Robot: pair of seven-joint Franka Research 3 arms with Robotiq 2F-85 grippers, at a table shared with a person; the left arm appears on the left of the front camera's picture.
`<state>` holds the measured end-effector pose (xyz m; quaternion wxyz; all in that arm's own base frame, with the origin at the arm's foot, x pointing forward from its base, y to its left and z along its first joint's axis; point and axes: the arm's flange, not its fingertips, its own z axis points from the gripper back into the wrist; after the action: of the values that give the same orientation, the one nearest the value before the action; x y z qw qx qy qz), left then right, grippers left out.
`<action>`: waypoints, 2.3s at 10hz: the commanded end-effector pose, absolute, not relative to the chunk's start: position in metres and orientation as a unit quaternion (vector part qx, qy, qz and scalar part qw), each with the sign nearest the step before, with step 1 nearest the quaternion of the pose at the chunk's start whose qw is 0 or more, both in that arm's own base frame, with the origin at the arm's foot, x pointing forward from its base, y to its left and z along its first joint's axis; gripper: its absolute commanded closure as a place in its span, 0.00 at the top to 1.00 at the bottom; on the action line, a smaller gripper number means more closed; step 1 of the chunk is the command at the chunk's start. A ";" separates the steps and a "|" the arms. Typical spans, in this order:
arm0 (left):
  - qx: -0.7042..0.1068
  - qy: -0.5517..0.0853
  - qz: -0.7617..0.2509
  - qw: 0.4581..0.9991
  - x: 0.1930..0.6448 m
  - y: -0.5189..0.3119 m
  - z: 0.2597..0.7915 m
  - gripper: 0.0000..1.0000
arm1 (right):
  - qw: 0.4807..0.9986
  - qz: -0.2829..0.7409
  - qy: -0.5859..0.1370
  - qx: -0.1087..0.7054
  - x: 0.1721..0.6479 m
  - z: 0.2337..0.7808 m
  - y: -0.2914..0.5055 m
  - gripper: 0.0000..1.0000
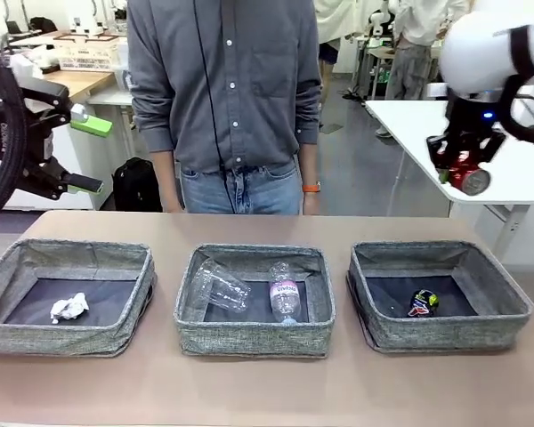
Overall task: Sort the waste into the appropriate baskets.
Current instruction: Pick up the waste item pointed out by the person.
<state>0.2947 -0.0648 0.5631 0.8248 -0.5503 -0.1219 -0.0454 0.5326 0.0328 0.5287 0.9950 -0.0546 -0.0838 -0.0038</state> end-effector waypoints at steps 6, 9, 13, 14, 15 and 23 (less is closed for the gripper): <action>-0.560 -0.127 -0.051 0.817 0.295 -0.066 0.564 1.00 | 0.988 -0.094 -0.063 -0.107 0.548 0.571 0.036 0.37; -0.560 -0.127 -0.051 0.817 0.295 -0.066 0.564 1.00 | 0.976 -0.200 0.024 -0.087 0.552 0.639 0.165 0.37; -0.560 -0.127 -0.051 0.817 0.295 -0.066 0.564 1.00 | 0.992 -0.122 0.018 -0.031 0.501 0.719 0.276 0.37; -0.560 -0.127 -0.051 0.817 0.295 -0.066 0.564 1.00 | 0.998 -0.061 -0.013 -0.012 0.490 0.732 0.298 0.37; -0.560 -0.127 -0.051 0.817 0.295 -0.066 0.564 1.00 | 0.998 -0.033 -0.045 0.011 0.483 0.740 0.318 0.37; -0.560 -0.127 -0.051 0.817 0.295 -0.066 0.564 1.00 | 0.988 0.065 -0.126 0.062 0.473 0.698 0.396 0.37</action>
<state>0.2946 -0.0653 0.5631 0.8252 -0.5496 -0.1220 -0.0455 0.4794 0.3929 0.7066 0.9893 0.0673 -0.1167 0.0567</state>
